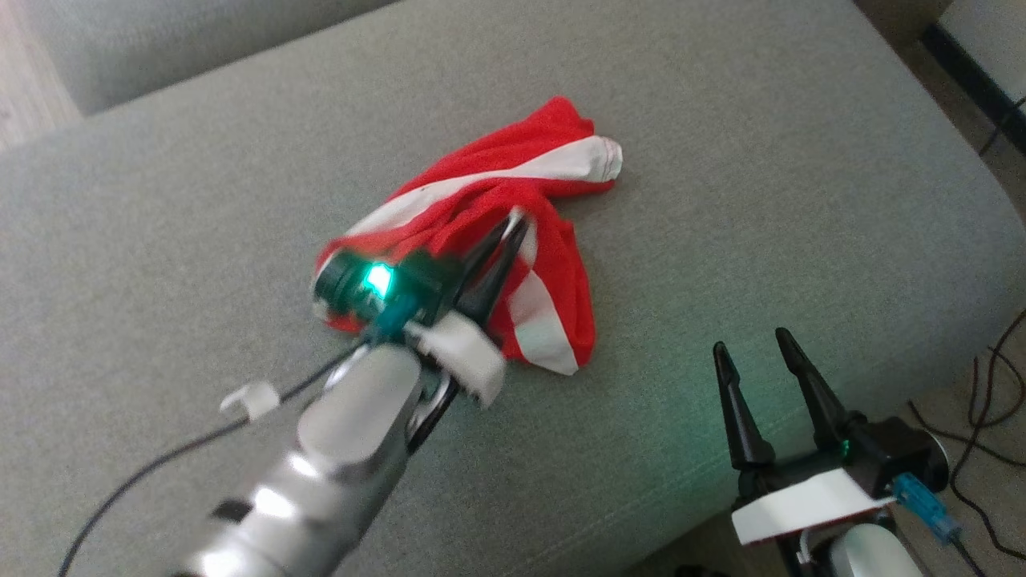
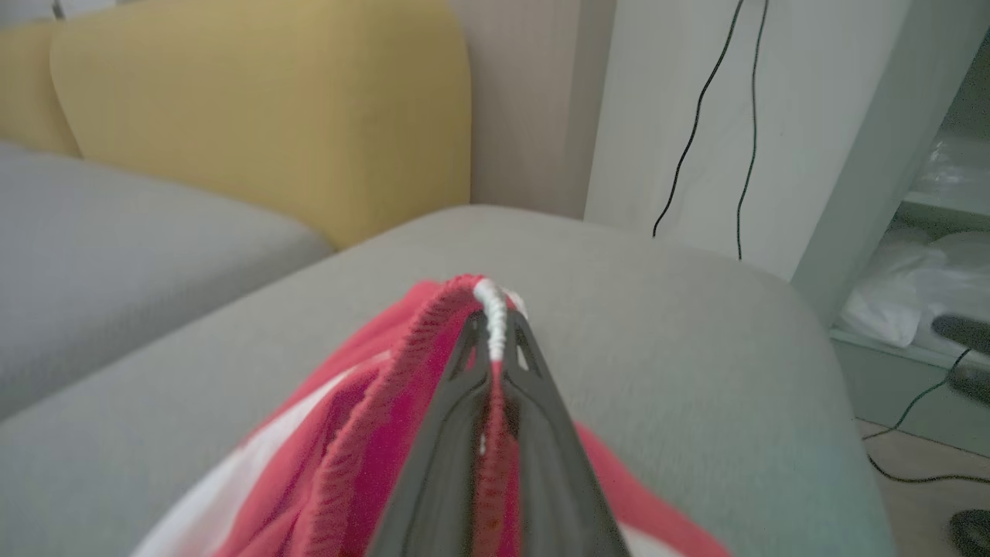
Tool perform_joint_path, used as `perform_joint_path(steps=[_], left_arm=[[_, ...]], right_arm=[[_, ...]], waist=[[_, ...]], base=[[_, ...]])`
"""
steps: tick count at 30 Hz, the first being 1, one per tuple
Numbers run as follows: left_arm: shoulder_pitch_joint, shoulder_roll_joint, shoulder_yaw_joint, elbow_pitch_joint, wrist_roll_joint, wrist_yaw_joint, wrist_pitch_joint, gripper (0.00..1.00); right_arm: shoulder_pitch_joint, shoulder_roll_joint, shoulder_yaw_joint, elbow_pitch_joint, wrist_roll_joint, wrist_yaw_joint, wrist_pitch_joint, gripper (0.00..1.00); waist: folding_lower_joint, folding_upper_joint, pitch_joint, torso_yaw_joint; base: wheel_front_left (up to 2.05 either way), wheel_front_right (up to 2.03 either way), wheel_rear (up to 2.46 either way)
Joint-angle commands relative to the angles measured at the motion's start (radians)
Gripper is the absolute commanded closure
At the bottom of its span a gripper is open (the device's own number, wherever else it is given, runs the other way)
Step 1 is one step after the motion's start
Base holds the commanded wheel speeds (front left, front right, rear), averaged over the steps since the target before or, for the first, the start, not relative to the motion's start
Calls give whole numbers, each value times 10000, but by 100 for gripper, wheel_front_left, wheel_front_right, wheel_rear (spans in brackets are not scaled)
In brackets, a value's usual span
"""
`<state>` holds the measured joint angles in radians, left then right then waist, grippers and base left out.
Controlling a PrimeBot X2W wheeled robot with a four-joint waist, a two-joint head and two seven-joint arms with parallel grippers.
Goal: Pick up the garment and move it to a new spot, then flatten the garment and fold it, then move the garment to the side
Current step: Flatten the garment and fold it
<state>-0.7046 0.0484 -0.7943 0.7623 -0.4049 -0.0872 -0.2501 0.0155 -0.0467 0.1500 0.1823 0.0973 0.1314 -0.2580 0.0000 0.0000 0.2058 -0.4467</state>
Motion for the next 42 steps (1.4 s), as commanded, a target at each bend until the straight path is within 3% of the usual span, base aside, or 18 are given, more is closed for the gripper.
perform_joint_path(steps=[1, 7, 14, 19, 25, 33, 42], left_arm=[[-1090, 18, 43, -595, -198, -64, -113, 100], [-3485, 18, -432, -1431, -1147, -124, 129, 100], [-5083, 21, -357, -1020, -1392, 34, 220, 100], [-3975, 282, -527, -312, -2027, -141, 989, 100], [-2309, 876, -845, -89, -2260, -252, 663, 100], [-1914, 1180, -815, -19, -2289, -316, 115, 100], [-2172, 1132, -910, 5, -2131, -348, -22, 100]], right_arm=[[-52, -50, 149, -214, 13, -7, -38, 0], [267, -40, 69, -112, -108, -7, -38, 0], [541, -38, -53, -195, -62, -7, -38, 0], [748, -37, 22, -221, 261, -7, -38, 0], [496, -36, 102, 613, 299, -7, -38, 0], [-346, -36, -38, 1605, 690, -7, -38, 0], [-1518, -99, -658, 2691, 551, -7, -38, 0]], waist=[[0, 0, -392, -49], [0, 0, -1203, 54], [0, 0, -1828, 504], [0, 0, -1688, 1555], [0, 0, -963, 2430], [0, 0, -290, 2988], [0, 0, -20, 3274]], base=[[0, 0, 0], [0, 0, 0], [0, 0, 0], [0, 0, 0], [0, 0, 0], [0, 0, 0], [0, 0, 0]])
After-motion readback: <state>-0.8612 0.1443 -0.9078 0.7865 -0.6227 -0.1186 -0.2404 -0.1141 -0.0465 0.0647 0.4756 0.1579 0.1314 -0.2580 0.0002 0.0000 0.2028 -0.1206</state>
